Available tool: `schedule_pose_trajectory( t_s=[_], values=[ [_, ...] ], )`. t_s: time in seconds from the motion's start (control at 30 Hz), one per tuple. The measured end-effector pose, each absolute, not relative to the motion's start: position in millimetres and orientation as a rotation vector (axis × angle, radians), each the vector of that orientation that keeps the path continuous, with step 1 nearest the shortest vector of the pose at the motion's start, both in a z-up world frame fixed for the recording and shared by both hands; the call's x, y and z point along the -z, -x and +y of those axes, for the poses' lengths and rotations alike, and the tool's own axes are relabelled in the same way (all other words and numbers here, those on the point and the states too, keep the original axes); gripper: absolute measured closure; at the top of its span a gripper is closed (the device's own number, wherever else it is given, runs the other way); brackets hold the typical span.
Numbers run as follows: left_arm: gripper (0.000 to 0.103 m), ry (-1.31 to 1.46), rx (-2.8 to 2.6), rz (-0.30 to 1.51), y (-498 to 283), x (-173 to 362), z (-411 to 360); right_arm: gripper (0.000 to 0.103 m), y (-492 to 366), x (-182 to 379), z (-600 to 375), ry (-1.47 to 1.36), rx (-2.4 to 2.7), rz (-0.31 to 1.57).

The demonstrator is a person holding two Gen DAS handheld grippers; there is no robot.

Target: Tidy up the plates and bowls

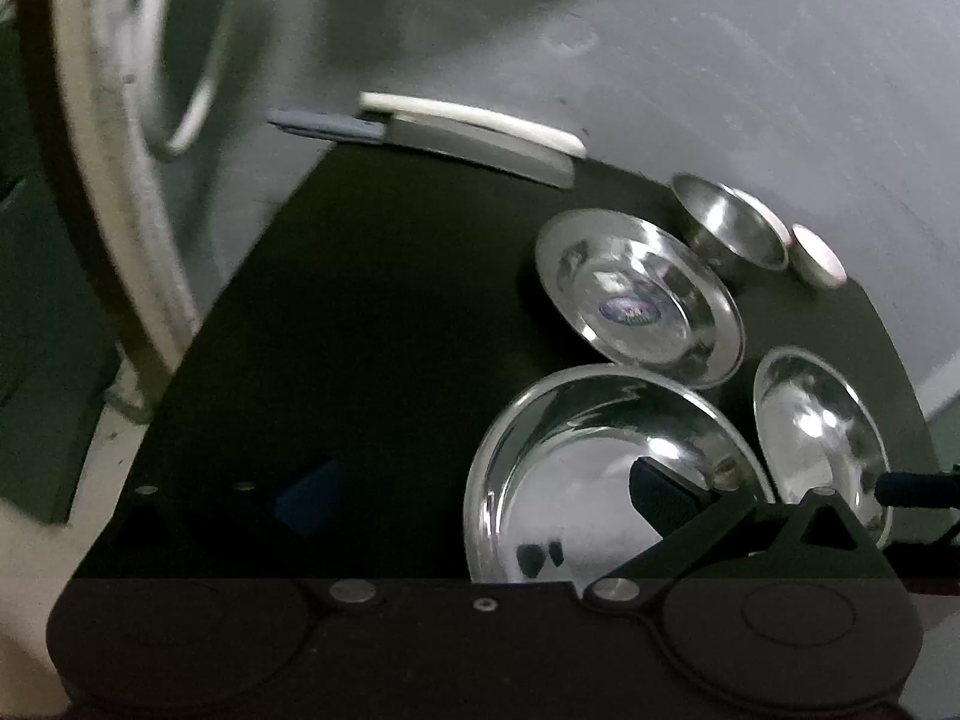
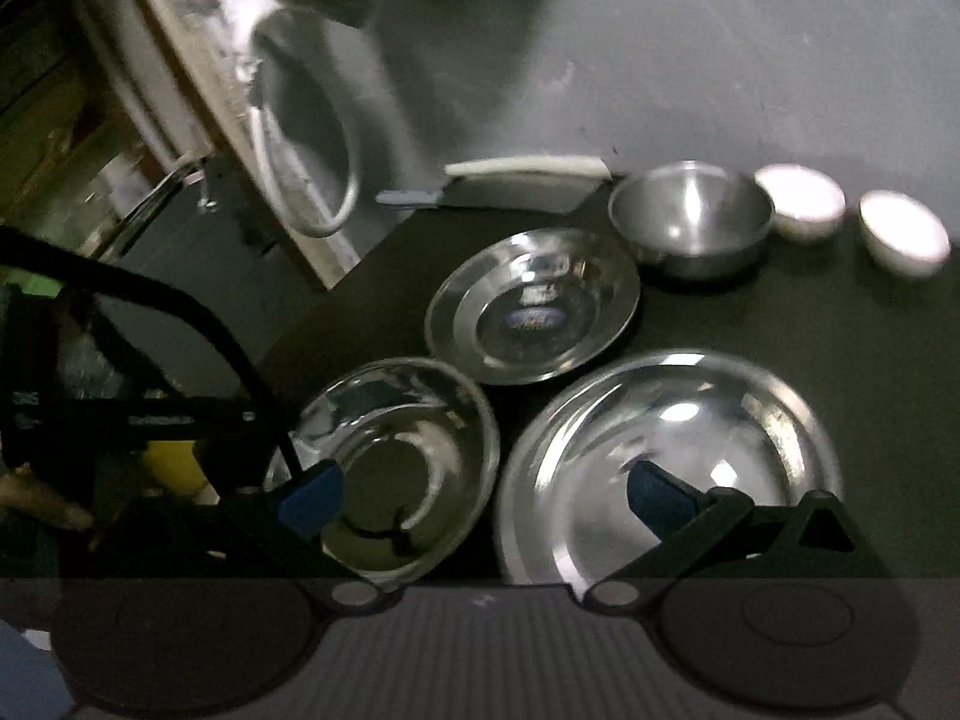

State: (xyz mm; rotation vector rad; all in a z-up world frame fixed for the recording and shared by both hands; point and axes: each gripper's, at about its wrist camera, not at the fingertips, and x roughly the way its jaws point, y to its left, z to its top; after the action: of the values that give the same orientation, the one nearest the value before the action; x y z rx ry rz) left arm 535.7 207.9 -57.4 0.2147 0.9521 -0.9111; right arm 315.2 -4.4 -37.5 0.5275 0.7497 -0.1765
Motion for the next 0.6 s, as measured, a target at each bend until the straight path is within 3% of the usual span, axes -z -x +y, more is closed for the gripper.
schedule_pose_trajectory(
  t_s=[0.13,0.37,0.5,0.6],
  values=[
    [0.009,-0.217,0.975,0.982,-545.7,66.5,201.6,0.002,-317.5,42.3,11.9,-0.588,0.21,0.778],
    [0.023,-0.267,1.03,1.026,-547.0,74.2,202.1,0.026,-322.9,64.0,21.9,-0.72,0.237,0.811],
    [0.036,-0.265,1.052,1.033,-546.7,73.4,203.7,0.035,-329.0,73.5,26.4,-0.748,0.266,0.837],
    [0.054,-0.25,1.06,1.041,-548.3,73.0,206.1,0.042,-332.4,79.5,25.7,-0.764,0.303,0.848]
  ],
)
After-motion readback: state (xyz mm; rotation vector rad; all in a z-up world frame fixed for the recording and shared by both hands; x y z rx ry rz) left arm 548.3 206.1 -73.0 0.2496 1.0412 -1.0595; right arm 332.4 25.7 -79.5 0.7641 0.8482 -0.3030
